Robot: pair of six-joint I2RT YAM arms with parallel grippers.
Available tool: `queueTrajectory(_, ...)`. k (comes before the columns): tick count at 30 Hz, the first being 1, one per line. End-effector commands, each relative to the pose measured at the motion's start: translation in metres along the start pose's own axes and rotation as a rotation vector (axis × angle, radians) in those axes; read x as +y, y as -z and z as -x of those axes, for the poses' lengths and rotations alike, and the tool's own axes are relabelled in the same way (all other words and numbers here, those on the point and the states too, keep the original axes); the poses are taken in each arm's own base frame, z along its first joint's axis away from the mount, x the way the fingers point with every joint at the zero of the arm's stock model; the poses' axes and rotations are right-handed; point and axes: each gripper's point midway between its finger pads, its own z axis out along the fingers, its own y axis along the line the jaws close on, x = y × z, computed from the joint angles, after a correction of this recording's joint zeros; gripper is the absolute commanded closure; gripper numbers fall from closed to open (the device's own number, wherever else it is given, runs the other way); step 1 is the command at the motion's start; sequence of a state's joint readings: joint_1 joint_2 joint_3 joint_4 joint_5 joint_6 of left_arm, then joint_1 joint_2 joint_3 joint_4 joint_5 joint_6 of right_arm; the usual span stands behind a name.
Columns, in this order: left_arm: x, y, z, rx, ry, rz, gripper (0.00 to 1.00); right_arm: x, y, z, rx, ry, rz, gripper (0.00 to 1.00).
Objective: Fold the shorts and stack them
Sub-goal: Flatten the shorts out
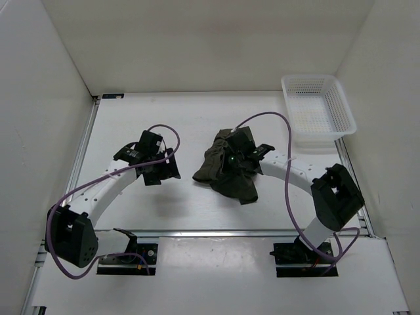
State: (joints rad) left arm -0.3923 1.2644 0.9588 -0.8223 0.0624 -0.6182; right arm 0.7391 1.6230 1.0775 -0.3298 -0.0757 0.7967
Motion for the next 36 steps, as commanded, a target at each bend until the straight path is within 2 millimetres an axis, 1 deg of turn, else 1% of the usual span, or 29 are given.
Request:
queueTrajectory(1,-0.023,0.01,-0.005,-0.007,-0.081,-0.075,0.15,0.002,0.037,0.034,-0.133,0.035,-0.023,1.0)
queueTrajectory(2,-0.026,0.008,-0.01,0.014,-0.102,-0.083,0.16,0.007,0.063,0.044,-0.192,0.044,0.001,1.0)
queueTrajectory(4,-0.037,0.007,-0.018,0.04,-0.148,-0.104,0.18,-0.005,0.094,0.056,-0.255,0.041,-0.019,1.0)
queueTrajectory(5,-0.041,0.003,-0.019,0.05,-0.165,-0.098,0.19,-0.004,0.122,0.064,-0.319,0.065,0.002,1.0)
queueTrajectory(6,-0.05,0.001,-0.026,0.062,-0.205,-0.101,0.19,-0.015,0.136,0.073,-0.355,0.051,-0.012,1.0)
queueTrajectory(8,-0.067,-0.006,-0.024,0.067,-0.225,-0.084,0.17,-0.033,0.158,0.073,-0.376,0.068,-0.048,1.0)
queueTrajectory(9,-0.088,-0.003,-0.023,0.057,-0.241,-0.109,0.15,-0.047,0.167,0.074,-0.368,0.047,-0.08,1.0)
queueTrajectory(10,-0.093,-0.013,-0.025,0.075,-0.243,-0.085,0.12,-0.052,0.174,0.076,-0.38,0.042,-0.092,1.0)
queueTrajectory(11,-0.101,-0.016,-0.022,0.064,-0.237,-0.088,0.05,-0.062,0.185,0.08,-0.403,0.022,-0.11,1.0)
queueTrajectory(12,-0.106,-0.018,-0.019,0.065,-0.219,-0.086,0.02,-0.068,0.191,0.081,-0.42,0.019,-0.127,1.0)
queueTrajectory(13,-0.112,-0.022,-0.015,0.057,-0.202,-0.094,0.02,-0.075,0.195,0.08,-0.425,0.003,-0.14,1.0)
queueTrajectory(14,-0.121,-0.027,-0.013,0.067,-0.19,-0.111,0.02,-0.078,0.206,0.08,-0.454,0.001,-0.14,1.0)
queueTrajectory(15,-0.132,-0.028,-0.018,0.092,-0.198,-0.148,0.02,-0.089,0.21,0.082,-0.472,-0.028,-0.16,1.0)
queueTrajectory(16,-0.137,-0.031,-0.019,0.092,-0.206,-0.155,0.02,-0.093,0.211,0.078,-0.46,-0.032,-0.158,1.0)
queueTrajectory(17,-0.15,-0.03,-0.024,0.094,-0.244,-0.176,0.05,-0.097,0.218,0.078,-0.477,-0.044,-0.162,1.0)
queueTrajectory(18,-0.151,-0.042,-0.031,0.111,-0.28,-0.151,0.14,-0.106,0.221,0.08,-0.481,-0.064,-0.18,1.0)
queueTrajectory(19,-0.157,-0.045,-0.04,0.128,-0.315,-0.154,0.23,-0.108,0.227,0.081,-0.502,-0.074,-0.183,1.0)
queueTrajectory(20,-0.165,-0.051,-0.042,0.131,-0.326,-0.159,0.29,-0.114,0.232,0.082,-0.512,-0.087,-0.191,1.0)
queueTrajectory(21,-0.163,-0.067,-0.051,0.165,-0.346,-0.13,0.28,-0.118,0.23,0.081,-0.502,-0.089,-0.19,1.0)
queueTrajectory(22,-0.172,-0.071,-0.054,0.17,-0.363,-0.137,0.23,-0.122,0.232,0.083,-0.51,-0.107,-0.195,1.0)
queueTrajectory(23,-0.169,-0.089,-0.06,0.2,-0.365,-0.104,0.07,-0.123,0.233,0.083,-0.506,-0.103,-0.187,1.0)
queueTrajectory(24,-0.172,-0.095,-0.064,0.212,-0.366,-0.097,0.01,-0.126,0.234,0.084,-0.511,-0.112,-0.193,1.0)
queueTrajectory(27,-0.18,-0.121,-0.068,0.242,-0.349,-0.082,0.01,-0.127,0.235,0.082,-0.501,-0.127,-0.181,1.0)
queueTrajectory(29,-0.182,-0.13,-0.062,0.243,-0.323,-0.072,0.01,-0.131,0.235,0.08,-0.502,-0.127,-0.189,1.0)
queueTrajectory(30,-0.192,-0.132,-0.056,0.225,-0.322,-0.093,0.01,-0.134,0.236,0.081,-0.507,-0.135,-0.195,1.0)
queueTrajectory(31,-0.195,-0.138,-0.059,0.241,-0.321,-0.095,0.01,-0.134,0.233,0.079,-0.495,-0.136,-0.19,1.0)
queueTrajectory(33,-0.211,-0.14,-0.053,0.239,-0.33,-0.135,0.05,-0.134,0.233,0.079,-0.495,-0.136,-0.19,1.0)
queueTrajectory(35,-0.216,-0.148,-0.058,0.269,-0.329,-0.15,0.13,-0.136,0.231,0.077,-0.487,-0.144,-0.188,1.0)
queueTrajectory(36,-0.221,-0.15,-0.057,0.268,-0.329,-0.165,0.27,-0.136,0.231,0.077,-0.487,-0.144,-0.188,1.0)
